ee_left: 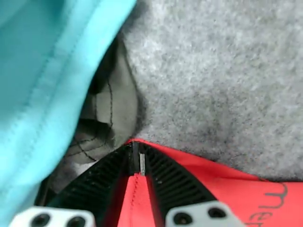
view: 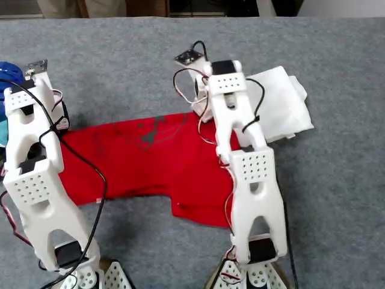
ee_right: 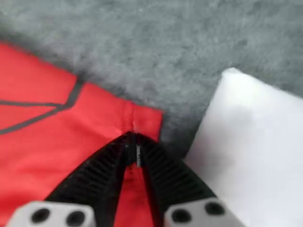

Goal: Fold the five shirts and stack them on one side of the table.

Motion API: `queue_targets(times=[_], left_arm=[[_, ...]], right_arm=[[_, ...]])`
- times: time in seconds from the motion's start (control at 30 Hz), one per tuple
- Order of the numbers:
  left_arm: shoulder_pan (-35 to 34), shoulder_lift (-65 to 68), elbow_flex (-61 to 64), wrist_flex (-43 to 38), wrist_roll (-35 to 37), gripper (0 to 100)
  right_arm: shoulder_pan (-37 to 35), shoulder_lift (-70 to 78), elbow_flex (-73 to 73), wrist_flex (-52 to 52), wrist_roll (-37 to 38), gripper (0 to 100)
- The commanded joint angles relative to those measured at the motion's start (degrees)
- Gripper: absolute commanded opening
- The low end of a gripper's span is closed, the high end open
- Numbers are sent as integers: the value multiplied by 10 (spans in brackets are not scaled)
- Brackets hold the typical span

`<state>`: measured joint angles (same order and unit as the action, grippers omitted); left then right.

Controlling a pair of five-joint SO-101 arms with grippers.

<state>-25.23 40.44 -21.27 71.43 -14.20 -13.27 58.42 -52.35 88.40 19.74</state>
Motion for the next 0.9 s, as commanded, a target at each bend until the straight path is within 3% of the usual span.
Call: queue_targets(times=[0.0, 0.43, 0.6, 0.87], left_arm=[[-20, 0, -13, -18, 0, 20], [-92, 0, -37, -13, -23, 20], [-77, -31, -54, 22, -9, 20], [-14, -184, -69, 110, -7, 20]], right_arm=[[22, 8, -31, -4, -1, 1], [29, 18, -51, 4, -5, 1], [28, 11, -55, 10, -3, 1], [-5, -50, -185, 127, -1, 1]])
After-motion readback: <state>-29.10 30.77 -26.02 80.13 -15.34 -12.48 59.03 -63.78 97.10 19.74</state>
